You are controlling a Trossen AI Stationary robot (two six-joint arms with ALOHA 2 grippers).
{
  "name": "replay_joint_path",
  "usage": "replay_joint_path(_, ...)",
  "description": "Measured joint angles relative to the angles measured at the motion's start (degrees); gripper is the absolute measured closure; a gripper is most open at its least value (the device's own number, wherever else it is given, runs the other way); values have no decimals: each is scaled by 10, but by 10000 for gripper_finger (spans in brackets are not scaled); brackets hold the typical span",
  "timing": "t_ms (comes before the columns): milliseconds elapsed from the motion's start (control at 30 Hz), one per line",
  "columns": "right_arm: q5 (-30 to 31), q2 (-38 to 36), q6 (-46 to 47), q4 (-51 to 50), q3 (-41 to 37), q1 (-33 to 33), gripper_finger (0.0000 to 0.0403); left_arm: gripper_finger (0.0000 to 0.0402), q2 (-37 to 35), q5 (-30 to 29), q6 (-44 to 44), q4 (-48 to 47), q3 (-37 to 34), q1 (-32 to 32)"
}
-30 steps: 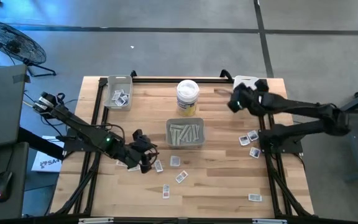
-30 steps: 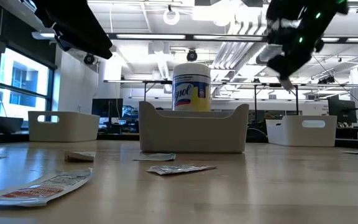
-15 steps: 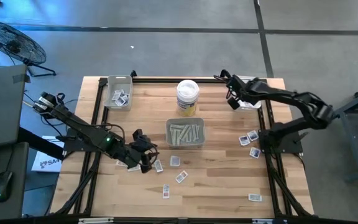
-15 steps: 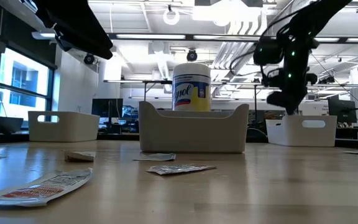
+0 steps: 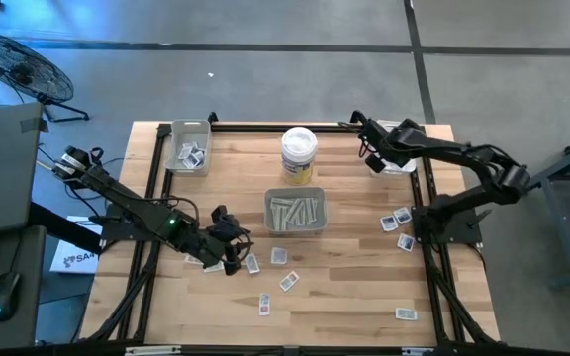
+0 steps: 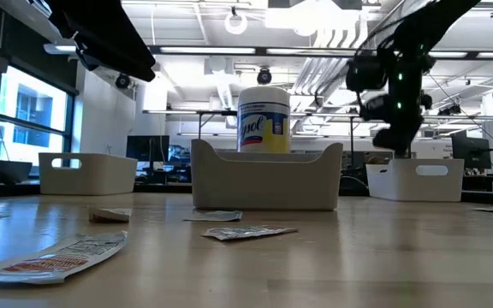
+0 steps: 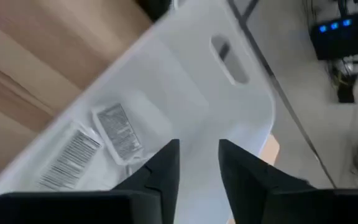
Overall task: Pick & Place First Aid Supplies
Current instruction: Put the alcohol pad into the top gray bin
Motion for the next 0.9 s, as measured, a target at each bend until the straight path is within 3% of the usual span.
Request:
replay_joint_path(233, -107, -101, 32, -37, 28, 82, 292, 246, 0, 0, 0, 1, 0, 0)
replay_joint_path(400, -183, -132, 88, -85, 28, 213, 304, 246, 0, -23, 0, 5, 0, 0)
replay_joint_path(667, -229, -93, 307, -181, 28, 455, 318, 246, 0, -66, -2, 5, 0, 0)
replay_joint_path(900, -258, -7, 476, -311, 28, 544, 317, 246, 0, -54, -2, 5, 0, 0)
